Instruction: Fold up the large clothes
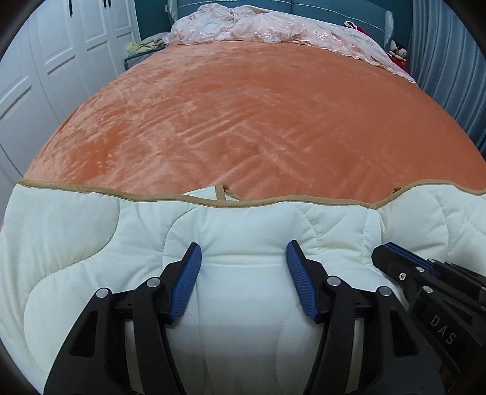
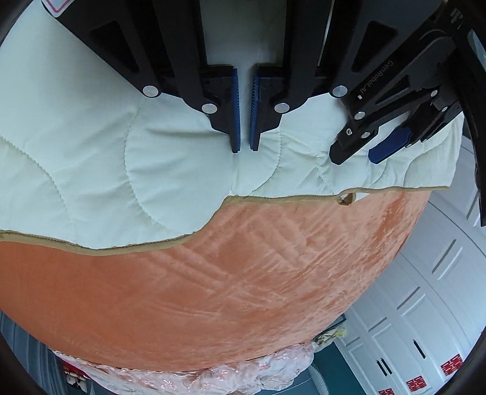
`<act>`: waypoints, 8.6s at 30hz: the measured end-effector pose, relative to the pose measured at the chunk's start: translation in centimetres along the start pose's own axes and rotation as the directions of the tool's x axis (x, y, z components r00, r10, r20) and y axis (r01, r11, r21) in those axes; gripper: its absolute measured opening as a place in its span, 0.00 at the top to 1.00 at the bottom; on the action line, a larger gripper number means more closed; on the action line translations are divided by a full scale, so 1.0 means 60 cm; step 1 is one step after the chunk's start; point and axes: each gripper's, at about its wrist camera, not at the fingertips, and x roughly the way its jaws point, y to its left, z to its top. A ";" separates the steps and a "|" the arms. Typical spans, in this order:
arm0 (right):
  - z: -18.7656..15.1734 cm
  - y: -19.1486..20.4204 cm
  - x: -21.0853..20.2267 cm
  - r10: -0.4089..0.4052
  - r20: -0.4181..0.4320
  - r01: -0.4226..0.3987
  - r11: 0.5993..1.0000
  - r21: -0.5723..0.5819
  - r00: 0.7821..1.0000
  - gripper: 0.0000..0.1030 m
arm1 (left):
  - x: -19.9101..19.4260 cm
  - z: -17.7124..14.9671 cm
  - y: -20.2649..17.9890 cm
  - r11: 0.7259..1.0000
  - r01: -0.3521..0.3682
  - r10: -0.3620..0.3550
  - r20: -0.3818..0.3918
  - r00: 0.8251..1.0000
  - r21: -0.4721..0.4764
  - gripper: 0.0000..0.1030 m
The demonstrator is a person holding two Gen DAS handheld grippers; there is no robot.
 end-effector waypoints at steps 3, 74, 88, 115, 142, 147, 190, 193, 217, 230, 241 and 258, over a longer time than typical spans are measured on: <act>-0.004 0.007 0.006 -0.025 0.021 0.025 0.999 -0.025 0.999 0.98 | 0.002 -0.002 -0.001 1.000 -0.011 0.011 0.015 1.000 0.007 0.43; -0.220 0.106 -0.184 0.068 -0.030 -0.069 0.997 -0.029 0.997 0.91 | -0.278 -0.243 0.231 0.914 0.022 -0.031 -0.016 0.999 -0.405 0.17; -0.236 0.113 -0.150 0.010 -0.048 -0.013 0.997 -0.072 0.999 0.91 | -0.218 -0.278 0.292 0.726 0.186 -0.256 -0.009 0.967 -0.662 0.44; -0.304 -0.036 -0.339 0.024 -0.025 -0.022 0.997 0.080 0.999 0.95 | -0.451 -0.133 -0.072 0.912 0.411 -0.405 0.135 0.904 -0.018 0.87; -0.068 -0.045 -0.376 0.092 0.053 -0.089 0.995 -0.043 0.994 0.68 | -0.430 -0.219 -0.049 0.965 0.255 -0.257 -0.019 0.966 -0.065 0.95; -0.099 -0.074 -0.403 0.102 0.094 -0.102 0.995 -0.009 0.990 0.82 | -0.423 -0.191 -0.023 0.961 0.243 -0.244 0.006 0.970 -0.133 0.95; -0.164 -0.229 -0.419 -0.030 0.076 0.005 0.953 0.303 0.997 0.69 | -0.305 -0.113 -0.215 0.976 0.216 -0.214 -0.127 0.969 0.000 0.95; -0.138 -0.236 -0.415 -0.014 0.099 -0.020 0.942 0.334 0.995 0.67 | -0.310 -0.090 -0.199 0.974 0.226 -0.227 -0.110 0.968 -0.024 0.95; -0.122 -0.276 -0.257 -0.120 0.027 0.104 0.938 0.331 0.992 0.84 | -0.201 -0.052 -0.264 0.993 0.104 -0.099 -0.096 0.990 0.052 0.93; -0.143 -0.279 -0.229 -0.137 0.064 0.115 0.956 0.271 0.988 0.81 | -0.166 -0.085 -0.292 0.992 -0.017 0.018 -0.001 1.000 0.127 0.93; -0.123 -0.303 -0.311 -0.066 0.129 0.007 0.913 0.409 0.989 0.65 | -0.203 -0.054 -0.248 0.991 0.106 -0.103 -0.039 0.994 0.086 0.75; -0.033 -0.318 -0.241 -0.171 0.133 0.097 0.895 0.436 0.976 0.90 | -0.115 0.053 -0.200 0.974 0.156 -0.183 -0.163 0.970 -0.165 0.60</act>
